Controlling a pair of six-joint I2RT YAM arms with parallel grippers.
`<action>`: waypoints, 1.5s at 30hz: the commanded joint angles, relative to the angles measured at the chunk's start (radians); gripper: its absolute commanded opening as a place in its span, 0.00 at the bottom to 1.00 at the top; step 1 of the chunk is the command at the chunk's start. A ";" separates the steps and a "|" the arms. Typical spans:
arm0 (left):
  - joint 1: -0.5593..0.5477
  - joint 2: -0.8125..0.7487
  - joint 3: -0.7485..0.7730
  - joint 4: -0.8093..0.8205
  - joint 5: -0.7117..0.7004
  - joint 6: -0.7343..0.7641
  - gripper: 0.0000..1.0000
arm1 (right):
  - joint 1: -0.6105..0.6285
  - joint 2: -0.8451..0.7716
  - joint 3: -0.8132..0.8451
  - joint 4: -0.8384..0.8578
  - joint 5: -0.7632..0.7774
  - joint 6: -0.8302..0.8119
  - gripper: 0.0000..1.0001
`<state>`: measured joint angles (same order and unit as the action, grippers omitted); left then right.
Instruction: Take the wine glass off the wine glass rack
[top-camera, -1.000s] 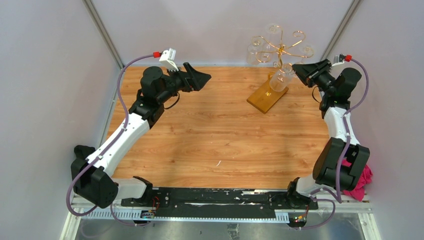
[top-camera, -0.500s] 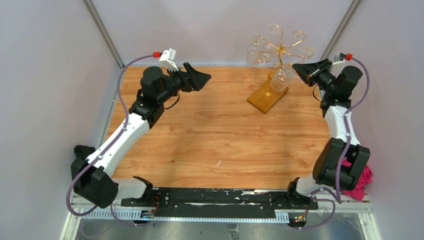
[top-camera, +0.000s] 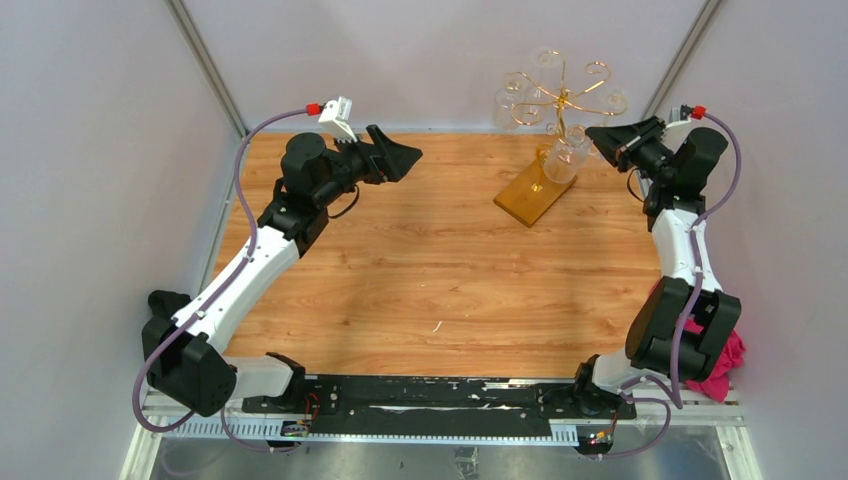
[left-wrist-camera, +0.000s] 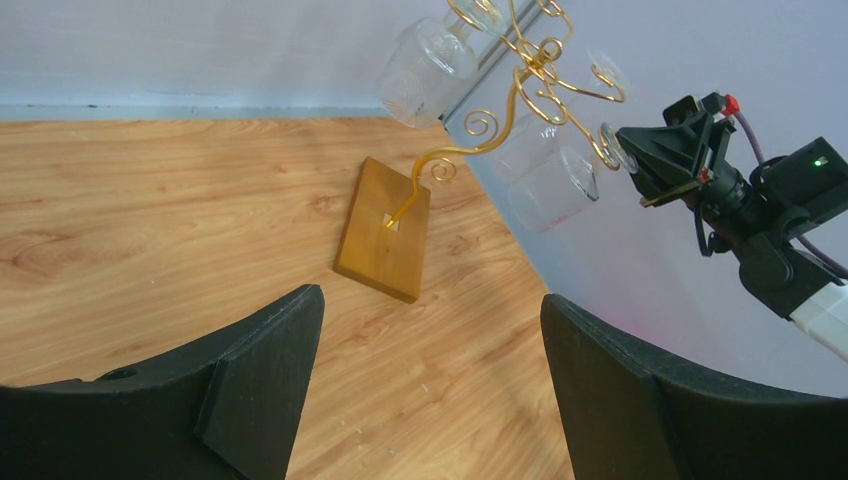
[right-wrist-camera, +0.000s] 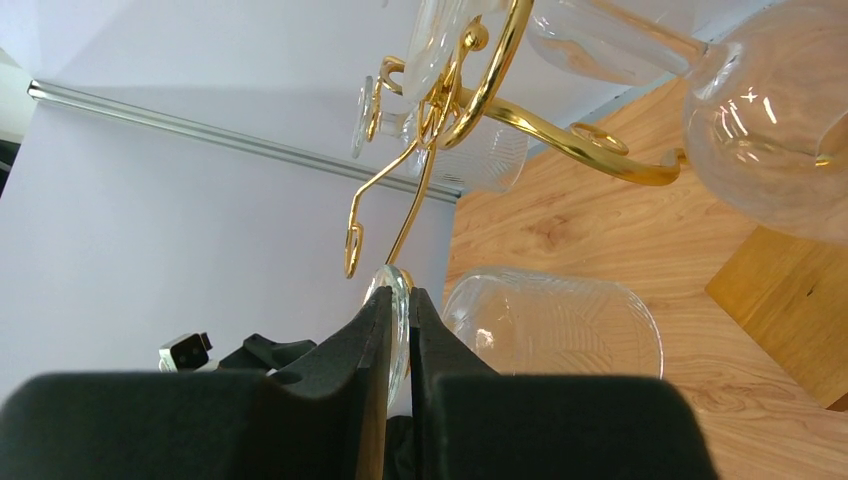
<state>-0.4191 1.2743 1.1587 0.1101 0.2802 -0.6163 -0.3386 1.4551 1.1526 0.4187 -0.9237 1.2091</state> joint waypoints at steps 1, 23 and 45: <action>0.008 -0.011 -0.014 0.018 0.011 0.014 0.85 | -0.014 -0.036 0.035 -0.030 -0.021 -0.033 0.00; 0.008 -0.018 -0.025 0.018 0.009 0.008 0.85 | -0.032 -0.091 0.022 -0.077 -0.017 -0.020 0.00; 0.008 -0.005 -0.015 0.018 0.012 0.003 0.84 | -0.029 -0.081 0.022 0.050 -0.087 0.135 0.00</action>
<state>-0.4191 1.2743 1.1381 0.1112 0.2810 -0.6167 -0.3546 1.3941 1.1507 0.4091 -0.9443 1.2984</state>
